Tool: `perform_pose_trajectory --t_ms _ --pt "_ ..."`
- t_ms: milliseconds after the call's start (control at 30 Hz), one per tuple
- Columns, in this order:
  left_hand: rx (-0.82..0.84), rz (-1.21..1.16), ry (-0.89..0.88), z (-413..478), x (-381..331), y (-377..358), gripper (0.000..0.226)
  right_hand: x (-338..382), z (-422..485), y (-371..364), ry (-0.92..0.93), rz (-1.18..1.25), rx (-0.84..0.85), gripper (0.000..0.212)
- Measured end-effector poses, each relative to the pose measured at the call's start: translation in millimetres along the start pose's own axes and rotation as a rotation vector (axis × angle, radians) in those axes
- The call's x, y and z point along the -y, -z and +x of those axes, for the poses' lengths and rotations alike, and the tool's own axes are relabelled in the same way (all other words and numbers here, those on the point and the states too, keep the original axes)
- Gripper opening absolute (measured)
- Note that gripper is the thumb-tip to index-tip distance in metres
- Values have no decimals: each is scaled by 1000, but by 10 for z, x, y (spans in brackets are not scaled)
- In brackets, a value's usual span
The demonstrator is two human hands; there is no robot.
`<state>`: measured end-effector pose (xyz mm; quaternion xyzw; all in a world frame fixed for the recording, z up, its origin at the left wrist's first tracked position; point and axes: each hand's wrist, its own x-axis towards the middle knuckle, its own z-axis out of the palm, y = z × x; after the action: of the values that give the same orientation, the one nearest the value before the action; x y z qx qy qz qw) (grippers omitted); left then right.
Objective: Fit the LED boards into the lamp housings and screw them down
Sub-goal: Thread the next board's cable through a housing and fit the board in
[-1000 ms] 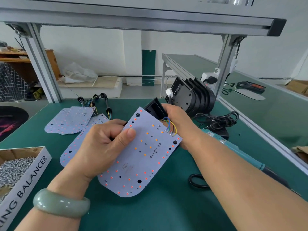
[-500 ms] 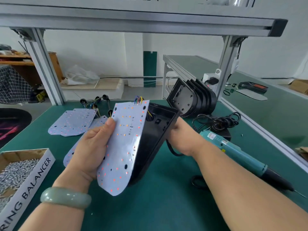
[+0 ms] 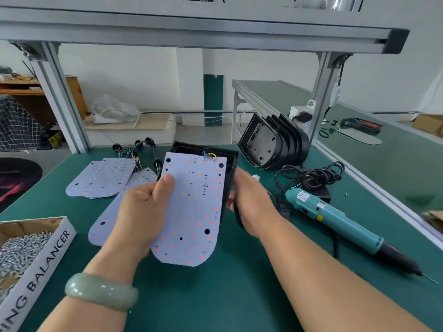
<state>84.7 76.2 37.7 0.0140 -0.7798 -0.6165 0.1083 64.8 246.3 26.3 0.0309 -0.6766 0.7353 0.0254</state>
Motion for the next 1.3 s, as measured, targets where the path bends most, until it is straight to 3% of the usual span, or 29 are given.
perform_pose_trajectory --t_ms 100,200,300,500,633,733,833,867,933,1033,1133,1167,1233,1300 --pt "-18 15 39 1 41 -90 52 60 -28 19 44 277 -8 42" --pt "1 14 22 -42 39 -167 48 72 -65 17 150 48 -143 29" --pt "-62 39 -85 -52 35 -187 44 32 -110 39 167 -187 -268 35" --pt "-237 270 -279 -69 30 -256 52 51 -216 -48 296 -267 -325 31" --pt "-124 417 -322 -105 65 -327 56 73 -175 20 361 -156 -389 23" --pt "-146 427 -407 -157 53 -395 53 55 -163 75 335 -11 -341 19" --pt "-236 431 -562 -170 36 -407 25 38 -192 50 327 101 -279 14" --pt "-224 407 -579 -178 21 -404 15 47 -194 41 333 147 -277 16" --pt "-135 199 -570 -194 9 -378 32 63 -189 51 338 201 -281 18" --pt "-120 -323 -479 -186 -94 -282 52 102 -207 97 309 239 -284 20" --pt "4 -315 -320 -101 -105 -199 48 134 -231 71 335 169 -225 22" --pt "65 -268 -283 -82 -93 -196 37 139 -239 48 347 146 -201 22" --pt "32 -202 -277 -42 -94 -197 5 142 -258 13 357 139 -156 24" --pt "-38 -194 -260 -11 -103 -203 12 148 -277 8 341 119 -135 29"
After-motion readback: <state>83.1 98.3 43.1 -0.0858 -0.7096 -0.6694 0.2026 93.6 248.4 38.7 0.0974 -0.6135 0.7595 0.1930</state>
